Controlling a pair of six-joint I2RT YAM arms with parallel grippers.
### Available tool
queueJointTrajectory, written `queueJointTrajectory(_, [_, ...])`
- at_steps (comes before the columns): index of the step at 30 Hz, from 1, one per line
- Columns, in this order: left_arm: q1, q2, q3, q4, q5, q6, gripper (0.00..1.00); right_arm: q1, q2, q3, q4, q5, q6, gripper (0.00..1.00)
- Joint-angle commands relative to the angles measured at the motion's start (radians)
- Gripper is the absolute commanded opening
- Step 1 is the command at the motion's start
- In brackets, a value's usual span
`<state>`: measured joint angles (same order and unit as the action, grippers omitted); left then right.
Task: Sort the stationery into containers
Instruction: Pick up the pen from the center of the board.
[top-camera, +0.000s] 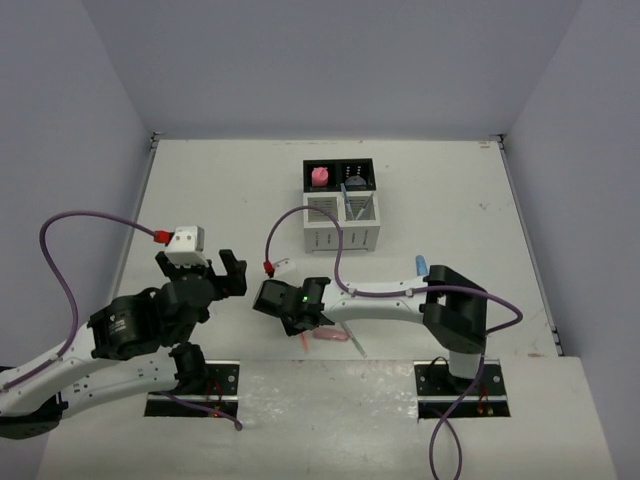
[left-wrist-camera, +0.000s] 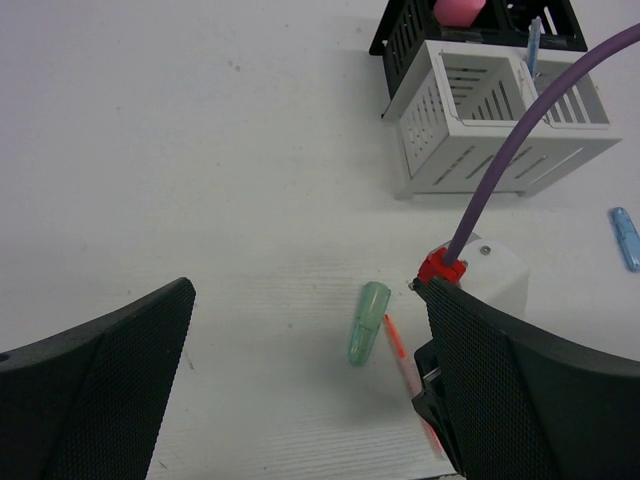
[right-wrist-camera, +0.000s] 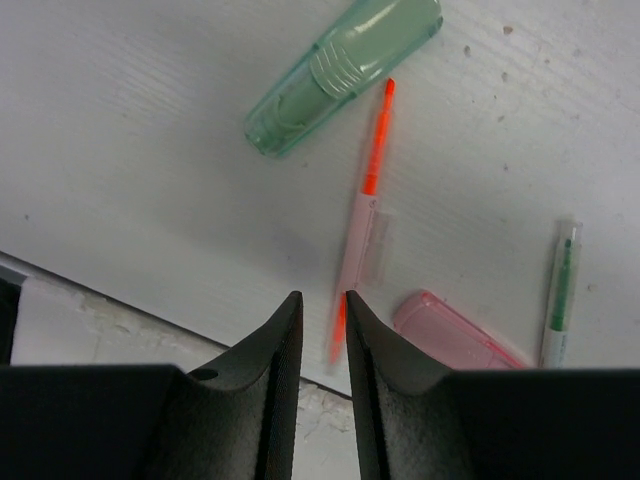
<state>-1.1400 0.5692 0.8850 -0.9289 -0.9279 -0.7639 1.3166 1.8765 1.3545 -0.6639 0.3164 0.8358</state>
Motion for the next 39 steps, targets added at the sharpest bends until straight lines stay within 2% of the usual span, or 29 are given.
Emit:
queueJointTrajectory(1, [0.005, -0.001, -0.011, 0.038, -0.016, 0.014, 1.0, 0.022, -0.045, -0.028, -0.051, 0.048, 0.068, 0.25])
queueJointTrajectory(20, [0.006, 0.025, -0.011, 0.035, -0.018, 0.012, 1.0, 0.043, 0.035, -0.054, 0.015, 0.002, 0.091, 0.19])
queueJointTrajectory(39, [0.006, 0.062, -0.011, 0.042, -0.011, 0.021, 1.0, 0.046, 0.096, -0.054, 0.025, 0.002, 0.1, 0.18])
